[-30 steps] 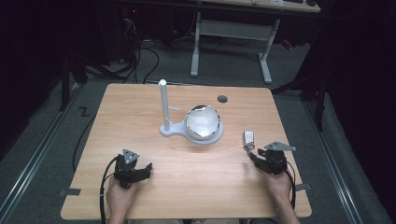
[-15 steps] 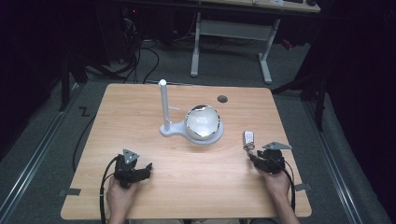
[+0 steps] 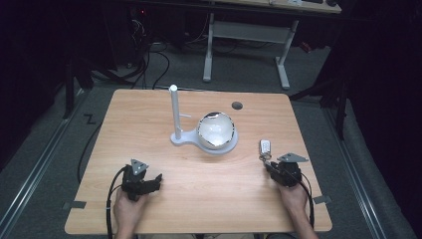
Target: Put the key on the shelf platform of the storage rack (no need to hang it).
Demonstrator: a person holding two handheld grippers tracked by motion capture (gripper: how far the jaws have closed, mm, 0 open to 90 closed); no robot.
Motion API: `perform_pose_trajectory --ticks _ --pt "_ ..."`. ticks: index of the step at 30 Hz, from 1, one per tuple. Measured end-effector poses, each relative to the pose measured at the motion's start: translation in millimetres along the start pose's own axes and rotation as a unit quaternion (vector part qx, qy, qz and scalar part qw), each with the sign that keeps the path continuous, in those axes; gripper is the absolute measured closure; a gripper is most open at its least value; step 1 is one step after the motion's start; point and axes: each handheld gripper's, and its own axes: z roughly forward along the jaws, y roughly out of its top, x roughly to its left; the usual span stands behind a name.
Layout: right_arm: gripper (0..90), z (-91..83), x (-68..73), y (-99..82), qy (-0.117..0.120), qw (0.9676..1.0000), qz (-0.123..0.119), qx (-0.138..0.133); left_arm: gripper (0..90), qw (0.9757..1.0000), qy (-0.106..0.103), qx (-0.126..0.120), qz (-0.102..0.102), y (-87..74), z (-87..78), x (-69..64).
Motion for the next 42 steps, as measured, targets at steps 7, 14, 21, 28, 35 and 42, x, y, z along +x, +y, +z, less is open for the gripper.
perform_pose_trajectory --ticks 7,14,21,28,35,42 --pt "75.5 -0.3 3.9 -0.4 -0.011 0.9999 -0.012 -0.002 21.9 1.0000 0.000 0.000 0.000 0.0 0.0 0.1" --pt "75.8 -1.5 2.4 -0.4 -0.010 0.9999 -0.004 -0.007 21.9 1.0000 0.000 0.000 0.000 0.0 0.0 0.1" --pt "75.9 -16.5 -2.8 2.0 -0.009 0.9996 0.004 -0.027 21.9 1.0000 -0.001 0.000 0.000 0.0 -0.1 0.2" --pt "75.9 -28.1 -12.4 2.1 0.007 0.9983 0.031 -0.050 21.9 1.0000 -0.001 0.000 -0.001 0.0 -0.1 0.3" --pt "75.9 -44.3 -16.2 7.5 0.014 0.9970 0.030 -0.069 21.9 1.0000 -0.001 0.000 -0.001 0.0 -0.1 0.4" --pt "75.9 -52.2 -19.4 10.7 0.026 0.9959 0.041 -0.077 21.9 1.0000 -0.001 0.000 -0.001 0.0 -0.1 0.3"
